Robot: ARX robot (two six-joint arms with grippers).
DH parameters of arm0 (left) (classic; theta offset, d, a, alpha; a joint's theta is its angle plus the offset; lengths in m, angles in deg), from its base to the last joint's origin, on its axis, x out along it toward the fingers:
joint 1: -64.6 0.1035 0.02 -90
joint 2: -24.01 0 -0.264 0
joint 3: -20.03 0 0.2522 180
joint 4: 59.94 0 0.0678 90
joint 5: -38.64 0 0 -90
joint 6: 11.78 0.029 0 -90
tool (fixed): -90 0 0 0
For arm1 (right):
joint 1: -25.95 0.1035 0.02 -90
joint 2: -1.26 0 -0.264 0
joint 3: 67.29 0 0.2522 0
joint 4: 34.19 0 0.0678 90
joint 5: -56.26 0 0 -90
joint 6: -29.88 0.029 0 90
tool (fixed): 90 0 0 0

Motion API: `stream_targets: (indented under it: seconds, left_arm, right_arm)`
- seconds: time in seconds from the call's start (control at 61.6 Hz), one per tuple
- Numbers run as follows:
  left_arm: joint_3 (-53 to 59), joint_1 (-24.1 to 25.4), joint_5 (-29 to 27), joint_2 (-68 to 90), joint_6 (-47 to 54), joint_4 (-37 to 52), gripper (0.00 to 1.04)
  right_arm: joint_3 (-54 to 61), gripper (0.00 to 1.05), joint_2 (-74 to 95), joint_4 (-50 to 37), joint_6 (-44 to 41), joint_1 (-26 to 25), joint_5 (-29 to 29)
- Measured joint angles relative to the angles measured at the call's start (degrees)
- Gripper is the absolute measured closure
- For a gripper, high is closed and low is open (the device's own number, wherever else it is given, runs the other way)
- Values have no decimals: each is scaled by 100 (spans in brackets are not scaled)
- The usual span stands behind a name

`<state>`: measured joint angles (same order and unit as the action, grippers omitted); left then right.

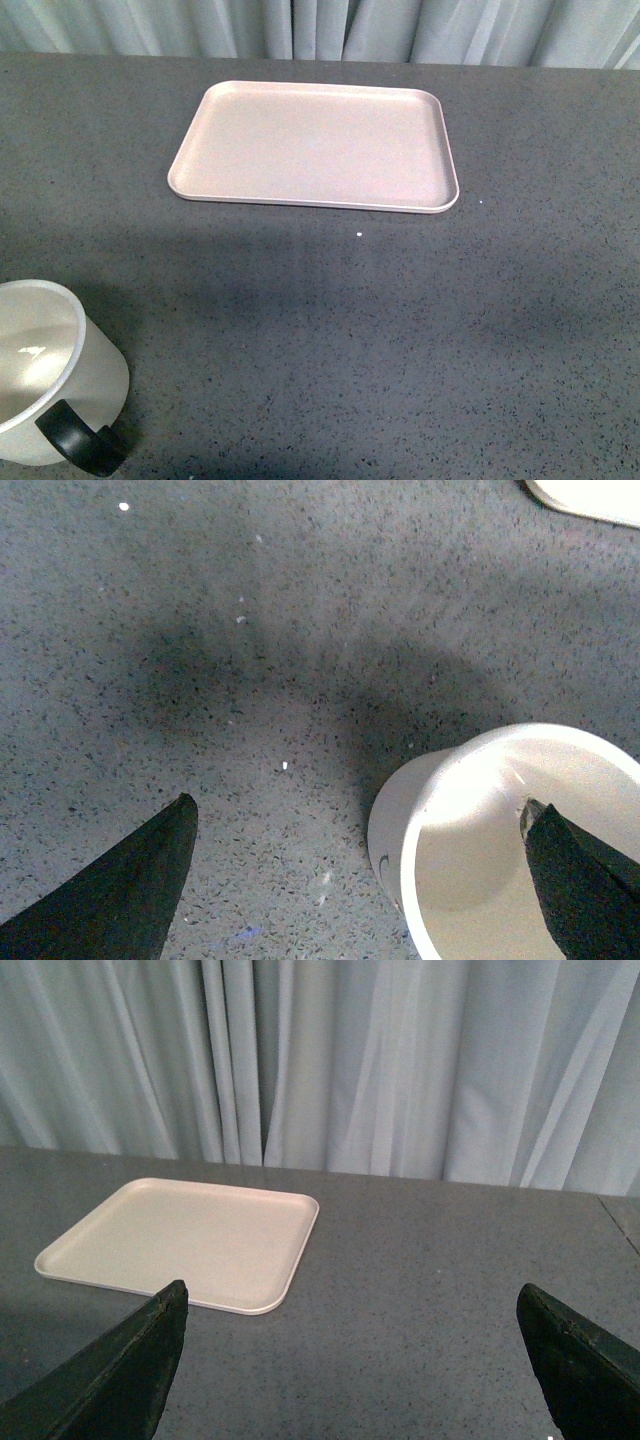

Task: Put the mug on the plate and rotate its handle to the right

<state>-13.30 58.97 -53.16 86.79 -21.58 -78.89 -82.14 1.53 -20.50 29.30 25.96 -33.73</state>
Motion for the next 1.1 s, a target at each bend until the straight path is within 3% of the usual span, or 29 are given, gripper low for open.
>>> stream_targets:
  seconds: [0.568,1.104]
  left_arm:
    - [7,-297,-37,1283,15,715,10]
    - [-317,-826,-278,1759,-317,540,89]
  right_arm:
    - [0,9,0,0,0,0,0]
    - [0,9,0,0,0,0,0]
